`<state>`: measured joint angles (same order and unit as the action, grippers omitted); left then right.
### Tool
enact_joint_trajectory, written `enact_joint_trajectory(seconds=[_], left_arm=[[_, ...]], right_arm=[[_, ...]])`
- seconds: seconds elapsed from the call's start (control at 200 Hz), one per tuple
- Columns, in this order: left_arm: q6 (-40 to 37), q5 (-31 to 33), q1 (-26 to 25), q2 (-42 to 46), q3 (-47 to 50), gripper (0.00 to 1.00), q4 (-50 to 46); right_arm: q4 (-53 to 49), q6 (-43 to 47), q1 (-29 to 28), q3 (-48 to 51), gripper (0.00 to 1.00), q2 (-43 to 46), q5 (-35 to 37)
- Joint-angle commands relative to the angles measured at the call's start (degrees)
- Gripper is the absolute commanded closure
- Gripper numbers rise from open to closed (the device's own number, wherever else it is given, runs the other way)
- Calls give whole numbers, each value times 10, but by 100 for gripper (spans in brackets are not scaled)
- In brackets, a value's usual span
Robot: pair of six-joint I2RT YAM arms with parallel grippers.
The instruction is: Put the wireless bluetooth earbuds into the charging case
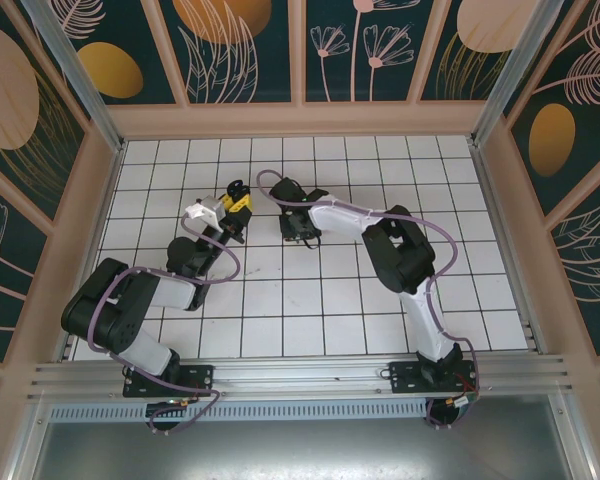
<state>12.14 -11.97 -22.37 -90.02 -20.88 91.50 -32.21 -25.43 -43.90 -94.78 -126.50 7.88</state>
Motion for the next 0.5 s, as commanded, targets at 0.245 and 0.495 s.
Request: enact_joint_trajectory(seconds=[0.245, 0.495], left_arm=[[12, -10, 4, 10, -3, 100, 134], [15, -12, 5, 13, 0, 100, 133]], right_arm=[[-28, -1, -19, -10, 75, -33, 19], [-18, -4, -21, -3, 84, -16, 20]])
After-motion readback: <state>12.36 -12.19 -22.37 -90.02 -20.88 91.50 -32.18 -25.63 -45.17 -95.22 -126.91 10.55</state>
